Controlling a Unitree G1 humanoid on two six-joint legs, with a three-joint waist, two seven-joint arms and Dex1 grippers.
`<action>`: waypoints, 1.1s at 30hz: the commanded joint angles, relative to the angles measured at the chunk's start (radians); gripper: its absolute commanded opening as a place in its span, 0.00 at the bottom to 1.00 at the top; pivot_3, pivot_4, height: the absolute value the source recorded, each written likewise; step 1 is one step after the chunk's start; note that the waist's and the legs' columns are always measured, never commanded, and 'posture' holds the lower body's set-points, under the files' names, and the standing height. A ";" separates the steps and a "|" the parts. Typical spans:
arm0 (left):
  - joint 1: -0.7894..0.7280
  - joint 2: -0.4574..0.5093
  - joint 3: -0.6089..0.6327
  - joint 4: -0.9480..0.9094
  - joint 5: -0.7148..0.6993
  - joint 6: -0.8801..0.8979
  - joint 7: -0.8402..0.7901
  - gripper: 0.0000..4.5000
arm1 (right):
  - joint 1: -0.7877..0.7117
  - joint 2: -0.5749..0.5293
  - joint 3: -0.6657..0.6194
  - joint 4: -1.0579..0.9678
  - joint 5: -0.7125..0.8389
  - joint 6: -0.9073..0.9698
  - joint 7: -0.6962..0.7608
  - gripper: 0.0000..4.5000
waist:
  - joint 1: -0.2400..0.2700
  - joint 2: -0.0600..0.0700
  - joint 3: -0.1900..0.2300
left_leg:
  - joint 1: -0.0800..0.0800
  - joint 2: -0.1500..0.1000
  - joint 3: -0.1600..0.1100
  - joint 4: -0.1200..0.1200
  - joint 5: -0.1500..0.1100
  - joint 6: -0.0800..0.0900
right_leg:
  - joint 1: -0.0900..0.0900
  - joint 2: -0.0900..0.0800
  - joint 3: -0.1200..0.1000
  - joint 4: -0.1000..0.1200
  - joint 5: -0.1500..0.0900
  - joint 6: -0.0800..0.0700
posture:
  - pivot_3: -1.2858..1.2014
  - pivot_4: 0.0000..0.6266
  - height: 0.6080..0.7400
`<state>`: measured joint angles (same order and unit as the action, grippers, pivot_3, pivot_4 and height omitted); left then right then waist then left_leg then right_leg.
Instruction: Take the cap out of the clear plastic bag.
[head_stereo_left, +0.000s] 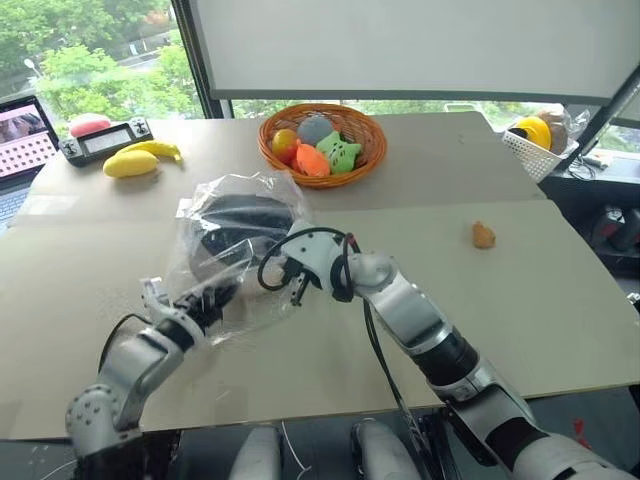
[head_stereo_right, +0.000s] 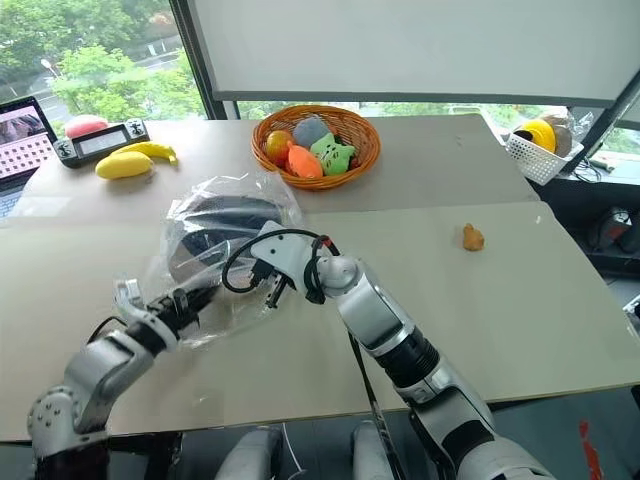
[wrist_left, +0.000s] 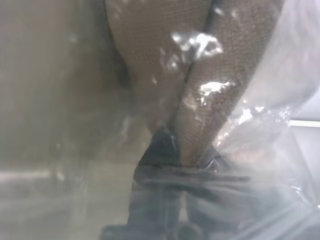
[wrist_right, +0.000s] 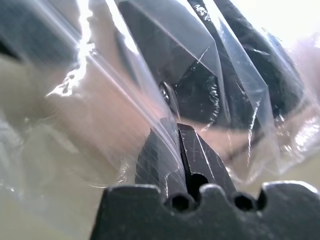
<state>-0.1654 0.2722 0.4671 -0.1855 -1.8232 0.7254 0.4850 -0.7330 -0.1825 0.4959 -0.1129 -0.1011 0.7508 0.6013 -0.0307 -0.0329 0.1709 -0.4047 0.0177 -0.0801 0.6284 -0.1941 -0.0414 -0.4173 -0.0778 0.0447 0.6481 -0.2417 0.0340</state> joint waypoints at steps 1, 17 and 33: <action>-0.126 -0.043 0.005 -0.015 0.086 -0.148 0.002 0.01 | 0.005 -0.004 -0.007 -0.016 -0.004 0.014 -0.005 0.00 | 0.007 0.000 0.000 | 0.000 0.000 0.000 0.000 0.000 0.000 | 0.000 0.000 0.000 -0.001 0.000 0.000 | 0.52 0.24 1.00; 0.213 -0.077 -0.063 -0.324 -0.149 -0.050 0.027 0.01 | 0.005 -0.005 -0.011 -0.027 -0.008 0.036 -0.026 0.00 | 0.005 0.000 0.000 | -0.002 0.000 0.000 -0.001 0.000 -0.001 | -0.002 0.000 0.001 -0.002 0.000 0.001 | 0.52 0.24 1.00; 0.292 0.120 -0.178 -0.185 -0.061 -0.029 -0.091 0.01 | 0.005 0.001 -0.016 -0.027 -0.010 0.041 -0.034 0.00 | 0.015 0.000 0.000 | -0.001 0.000 0.000 -0.001 0.000 -0.001 | -0.001 0.000 0.000 -0.002 0.000 0.000 | 0.52 0.24 1.00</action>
<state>0.1419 0.3643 0.3073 -0.4075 -1.8744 0.6552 0.4343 -0.7202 -0.1862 0.4984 -0.1103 -0.1068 0.7972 0.5828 -0.0161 -0.0333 0.1706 -0.4061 0.0180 -0.0798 0.6269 -0.1938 -0.0422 -0.4184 -0.0776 0.0447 0.6458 -0.2417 0.0340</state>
